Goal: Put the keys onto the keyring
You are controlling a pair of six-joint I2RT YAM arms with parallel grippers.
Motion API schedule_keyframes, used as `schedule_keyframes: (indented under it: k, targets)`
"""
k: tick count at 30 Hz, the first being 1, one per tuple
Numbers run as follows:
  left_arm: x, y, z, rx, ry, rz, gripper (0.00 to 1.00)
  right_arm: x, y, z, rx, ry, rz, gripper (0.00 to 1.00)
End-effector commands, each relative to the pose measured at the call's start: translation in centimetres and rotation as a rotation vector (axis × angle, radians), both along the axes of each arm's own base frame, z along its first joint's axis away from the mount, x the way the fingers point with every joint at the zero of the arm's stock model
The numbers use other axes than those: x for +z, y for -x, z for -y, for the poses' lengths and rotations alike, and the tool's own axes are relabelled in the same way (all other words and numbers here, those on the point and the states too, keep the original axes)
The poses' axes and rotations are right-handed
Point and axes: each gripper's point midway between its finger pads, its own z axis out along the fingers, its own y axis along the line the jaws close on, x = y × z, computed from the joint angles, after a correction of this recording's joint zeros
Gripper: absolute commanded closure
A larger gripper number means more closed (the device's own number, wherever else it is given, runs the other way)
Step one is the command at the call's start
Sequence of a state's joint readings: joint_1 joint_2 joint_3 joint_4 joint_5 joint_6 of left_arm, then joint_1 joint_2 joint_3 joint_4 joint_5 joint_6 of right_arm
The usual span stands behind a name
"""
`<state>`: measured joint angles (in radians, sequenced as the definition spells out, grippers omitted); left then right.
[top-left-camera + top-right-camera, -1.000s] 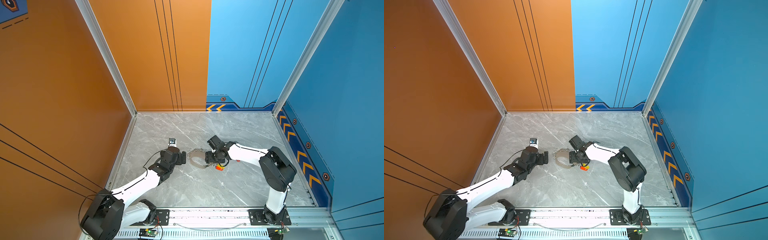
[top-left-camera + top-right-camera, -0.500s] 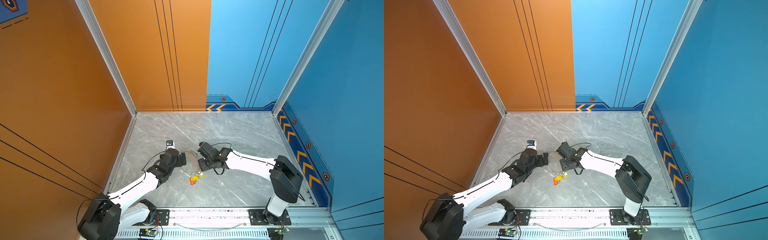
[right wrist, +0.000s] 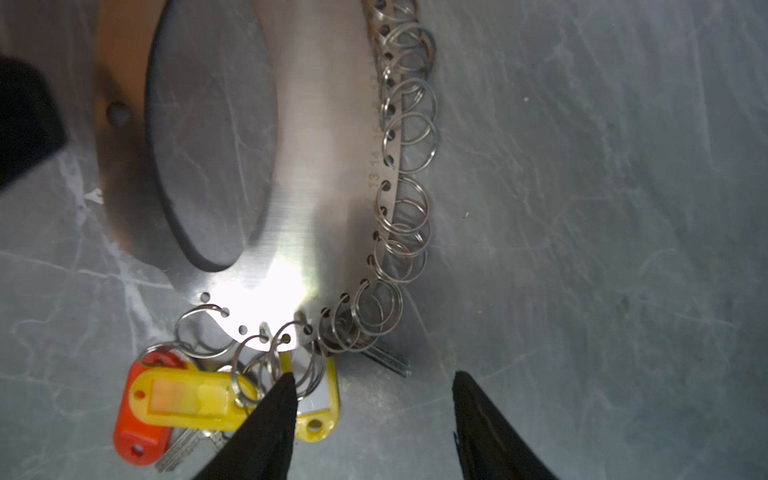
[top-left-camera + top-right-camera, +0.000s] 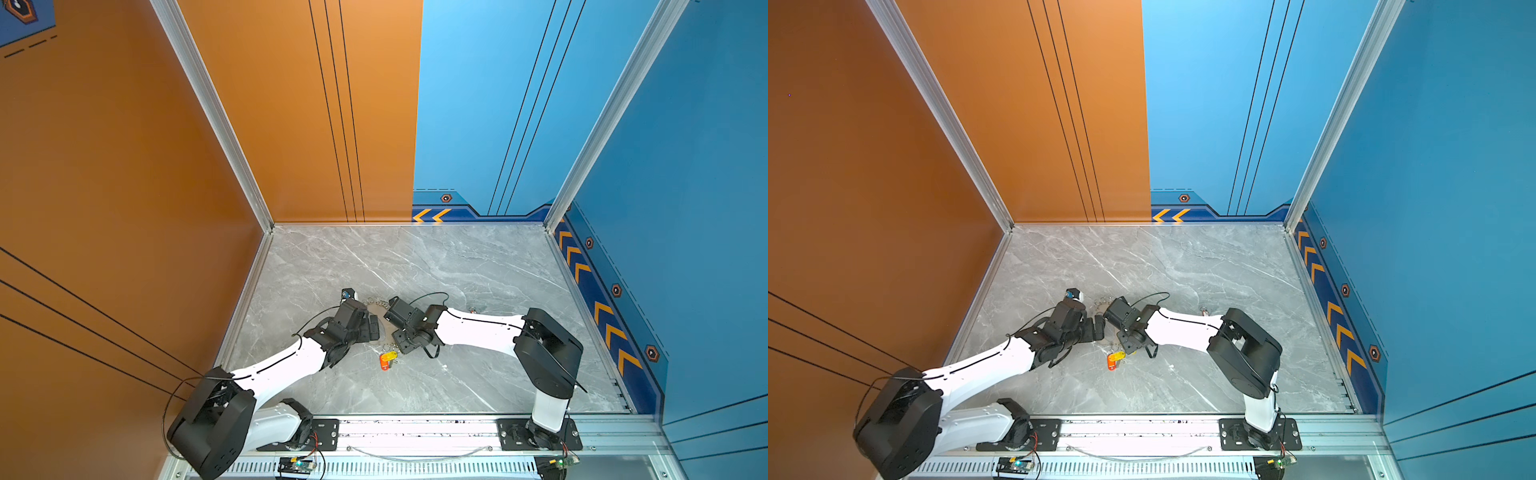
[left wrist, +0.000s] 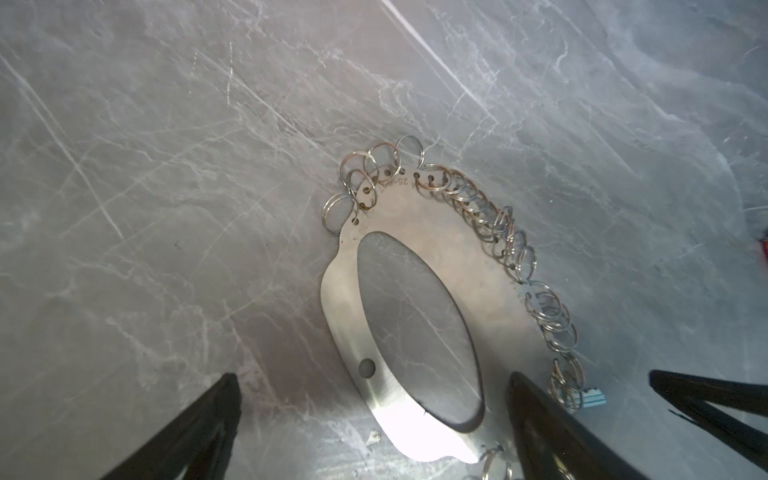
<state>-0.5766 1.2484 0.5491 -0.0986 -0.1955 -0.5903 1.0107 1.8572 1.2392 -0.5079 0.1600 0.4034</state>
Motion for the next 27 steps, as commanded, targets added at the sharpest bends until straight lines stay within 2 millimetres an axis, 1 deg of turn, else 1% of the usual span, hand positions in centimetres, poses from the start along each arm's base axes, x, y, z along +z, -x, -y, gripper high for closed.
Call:
schedule_keyframes:
  k: [1, 7, 10, 14, 16, 18, 23, 27]
  targets:
    - [-0.2, -0.4, 0.9, -0.005, 0.018, -0.035, 0.00, 0.5, -0.4, -0.3, 0.007, 0.018, 0.035, 0.38]
    - [-1.7, -0.7, 1.1, -0.012, -0.035, -0.100, 0.00, -0.6, -1.3, 1.2, -0.048, 0.059, 0.042, 0.38]
    - [-1.9, -0.6, 1.3, -0.021, -0.039, -0.107, 0.00, -0.9, -2.2, 2.4, -0.099, 0.076, 0.044, 0.40]
    - [-2.0, -0.5, 1.2, -0.022, -0.042, -0.106, 0.00, -1.3, -2.8, 3.2, -0.132, 0.087, 0.039, 0.43]
    - [-2.0, -0.4, 1.2, -0.024, -0.041, -0.106, 0.00, -1.4, -2.8, 3.2, -0.129, 0.091, 0.032, 0.45]
    - [-1.8, -0.3, 1.1, -0.026, -0.043, -0.099, 0.00, -1.3, -2.3, 2.9, -0.106, 0.084, 0.024, 0.46]
    - [-1.4, -0.2, 0.6, -0.019, -0.054, -0.078, 0.00, -0.7, -0.9, 2.1, -0.051, 0.065, 0.019, 0.47]
    - [-1.1, -0.4, 0.4, -0.018, -0.061, -0.064, 0.00, -1.0, 0.2, 1.1, -0.030, 0.034, -0.017, 0.50]
